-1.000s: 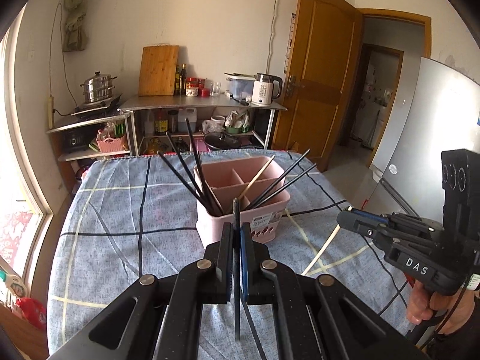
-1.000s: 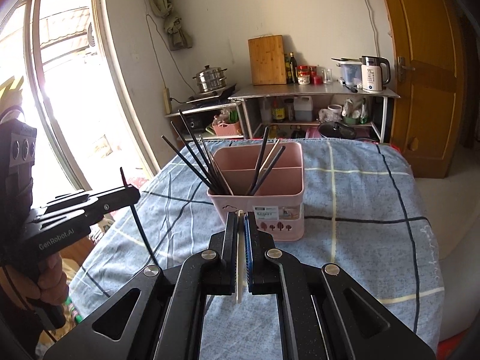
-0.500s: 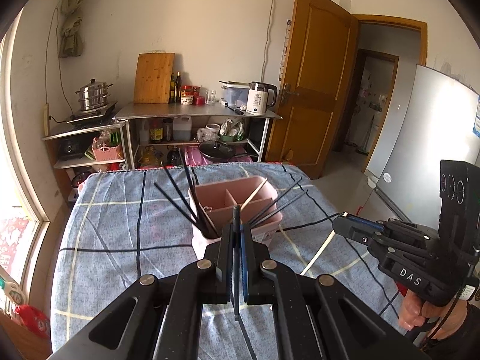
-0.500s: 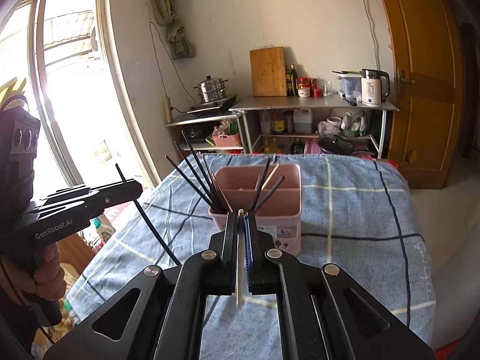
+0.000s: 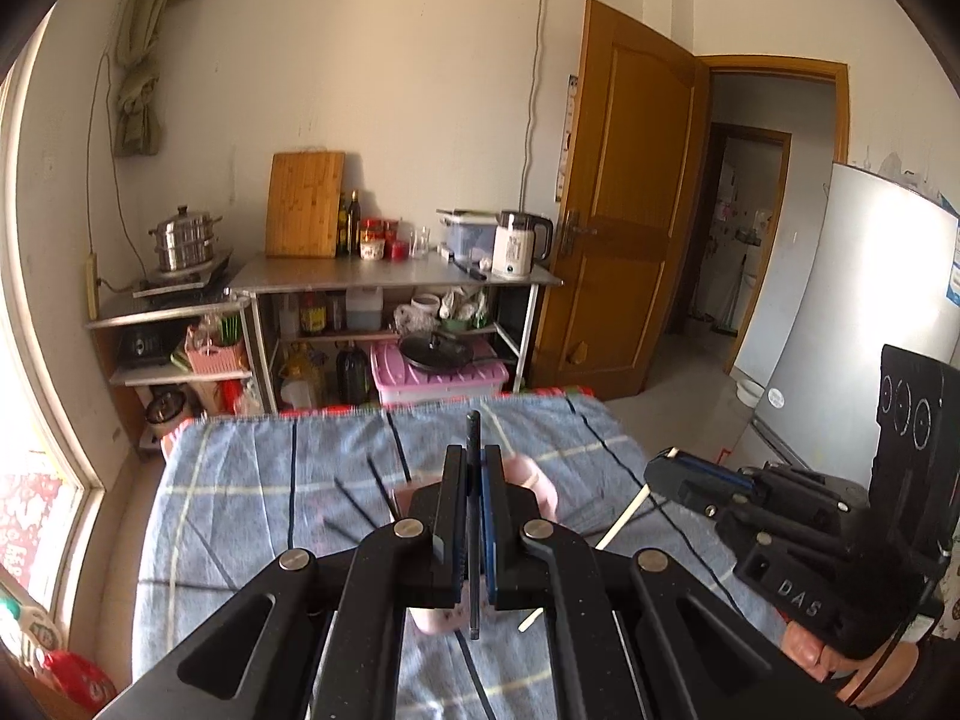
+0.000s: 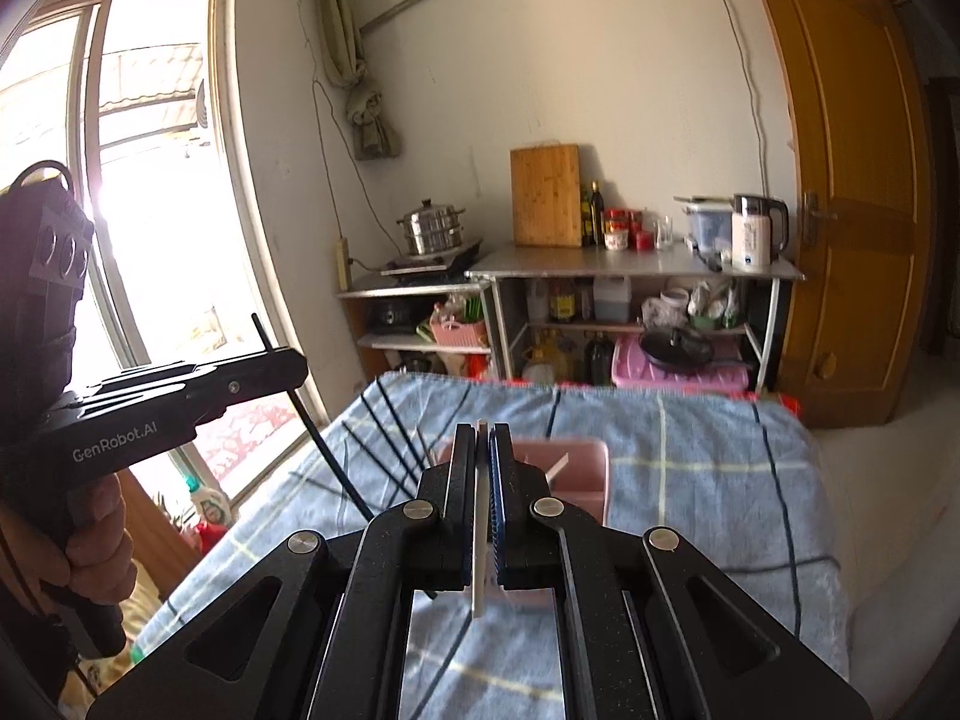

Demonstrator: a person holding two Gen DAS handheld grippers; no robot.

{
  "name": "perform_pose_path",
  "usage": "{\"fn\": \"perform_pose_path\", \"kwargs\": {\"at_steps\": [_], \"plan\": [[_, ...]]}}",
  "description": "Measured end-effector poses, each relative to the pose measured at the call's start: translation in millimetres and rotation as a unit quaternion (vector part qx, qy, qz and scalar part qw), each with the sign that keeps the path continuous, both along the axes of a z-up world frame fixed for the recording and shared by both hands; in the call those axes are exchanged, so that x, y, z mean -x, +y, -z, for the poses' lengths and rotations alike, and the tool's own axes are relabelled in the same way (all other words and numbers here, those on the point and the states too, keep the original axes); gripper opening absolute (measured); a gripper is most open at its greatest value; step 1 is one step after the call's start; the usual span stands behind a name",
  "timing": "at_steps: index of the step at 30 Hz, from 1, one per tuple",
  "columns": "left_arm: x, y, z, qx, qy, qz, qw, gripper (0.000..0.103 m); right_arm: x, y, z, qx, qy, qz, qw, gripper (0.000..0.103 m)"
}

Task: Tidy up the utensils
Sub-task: 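Lift both held chopsticks and lower them into the pink basket, then open both tools to release the chopsticks into the basket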

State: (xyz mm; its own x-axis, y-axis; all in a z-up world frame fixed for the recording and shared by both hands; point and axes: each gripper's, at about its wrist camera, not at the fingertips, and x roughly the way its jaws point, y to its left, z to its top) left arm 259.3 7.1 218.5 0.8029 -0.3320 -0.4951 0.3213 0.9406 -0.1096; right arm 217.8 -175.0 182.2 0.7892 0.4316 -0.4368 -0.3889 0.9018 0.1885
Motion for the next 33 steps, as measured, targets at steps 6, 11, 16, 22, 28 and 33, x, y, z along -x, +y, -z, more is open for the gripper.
{"fn": "perform_pose_path", "kwargs": {"at_steps": [6,11,16,22,28,33], "plan": [[-25.2,-1.7,-17.3,-0.003,-0.016,-0.004,0.9999,0.004,-18.9,2.7,-13.0,-0.013,-0.019,0.004,1.000,0.004],[-50.5,-2.6,-9.4,0.000,-0.018,-0.004,0.9998,0.004,-35.3,7.9,-13.0,-0.014,-0.027,0.011,0.999,0.004],[-74.5,-2.8,11.8,0.004,-0.013,-0.004,0.9999,0.004,-47.2,17.3,-1.6,0.003,-0.031,0.013,0.999,0.004],[-84.3,-2.6,45.0,-0.001,-0.009,-0.001,1.0000,0.004,-57.2,21.8,21.6,0.018,-0.014,0.013,1.000,0.004],[-86.2,-2.3,73.3,-0.003,0.013,-0.002,0.9999,0.004,-62.2,22.4,45.7,0.026,0.015,0.011,0.999,0.004],[-86.7,-0.7,90.6,0.000,0.037,-0.007,0.9993,0.005,-65.5,21.5,64.3,0.035,0.041,0.013,0.998,0.004]]}}
